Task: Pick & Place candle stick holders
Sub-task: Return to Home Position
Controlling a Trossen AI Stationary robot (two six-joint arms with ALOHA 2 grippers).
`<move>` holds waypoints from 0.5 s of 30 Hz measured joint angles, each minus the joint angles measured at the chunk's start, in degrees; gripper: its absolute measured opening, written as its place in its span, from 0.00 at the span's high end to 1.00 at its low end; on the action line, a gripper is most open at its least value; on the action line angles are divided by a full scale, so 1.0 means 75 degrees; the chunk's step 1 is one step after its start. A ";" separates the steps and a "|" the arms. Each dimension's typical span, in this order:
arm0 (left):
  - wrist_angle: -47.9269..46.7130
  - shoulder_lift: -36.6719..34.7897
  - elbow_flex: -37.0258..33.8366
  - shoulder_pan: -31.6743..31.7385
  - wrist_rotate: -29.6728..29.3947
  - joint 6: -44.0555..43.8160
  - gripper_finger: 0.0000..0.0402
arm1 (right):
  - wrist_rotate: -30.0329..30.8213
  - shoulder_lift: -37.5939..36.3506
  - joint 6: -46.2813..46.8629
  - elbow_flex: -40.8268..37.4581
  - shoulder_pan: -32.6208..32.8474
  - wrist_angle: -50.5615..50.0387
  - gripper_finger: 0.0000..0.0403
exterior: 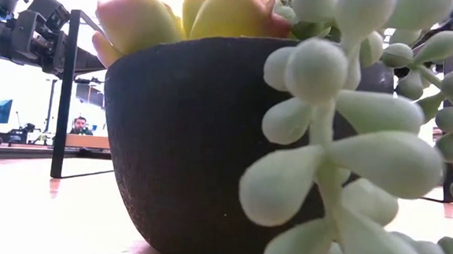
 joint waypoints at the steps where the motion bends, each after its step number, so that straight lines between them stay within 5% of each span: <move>1: 0.0000 0.0000 0.0000 0.0002 0.0002 0.0000 0.94 | 0.0046 -0.0182 -0.0043 -0.0140 0.0002 0.0085 0.98; 15: 0.0006 0.0000 0.0000 0.0001 -0.0001 0.0000 0.94 | 0.0920 -0.0425 0.0108 -0.0520 0.0002 -0.0068 0.98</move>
